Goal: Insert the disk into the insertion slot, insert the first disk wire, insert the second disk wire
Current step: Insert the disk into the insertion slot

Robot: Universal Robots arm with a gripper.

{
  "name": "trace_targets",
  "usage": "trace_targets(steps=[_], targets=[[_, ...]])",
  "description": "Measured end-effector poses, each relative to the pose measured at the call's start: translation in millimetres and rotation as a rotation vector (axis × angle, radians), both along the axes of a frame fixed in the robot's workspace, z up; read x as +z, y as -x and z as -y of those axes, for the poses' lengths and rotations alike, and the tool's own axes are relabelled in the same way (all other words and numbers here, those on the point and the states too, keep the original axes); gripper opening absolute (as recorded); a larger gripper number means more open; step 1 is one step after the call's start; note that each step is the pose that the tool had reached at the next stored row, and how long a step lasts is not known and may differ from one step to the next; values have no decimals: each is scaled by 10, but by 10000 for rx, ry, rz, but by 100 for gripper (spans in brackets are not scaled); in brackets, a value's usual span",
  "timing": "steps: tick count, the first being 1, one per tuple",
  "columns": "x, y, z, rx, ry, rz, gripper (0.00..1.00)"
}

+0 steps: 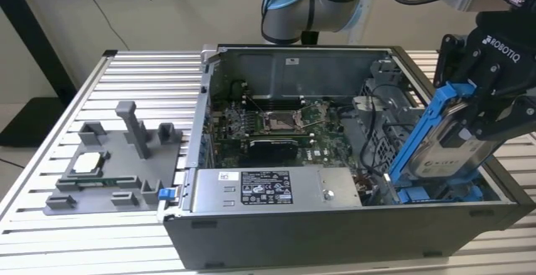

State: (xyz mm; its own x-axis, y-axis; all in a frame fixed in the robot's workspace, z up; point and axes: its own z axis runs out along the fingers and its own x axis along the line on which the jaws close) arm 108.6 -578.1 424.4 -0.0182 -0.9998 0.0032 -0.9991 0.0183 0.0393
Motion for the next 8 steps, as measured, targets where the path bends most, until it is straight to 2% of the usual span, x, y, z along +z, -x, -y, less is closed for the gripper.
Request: trace_targets(steps=[8], targets=[[-9, 1, 0, -2, 0, 0, 0]])
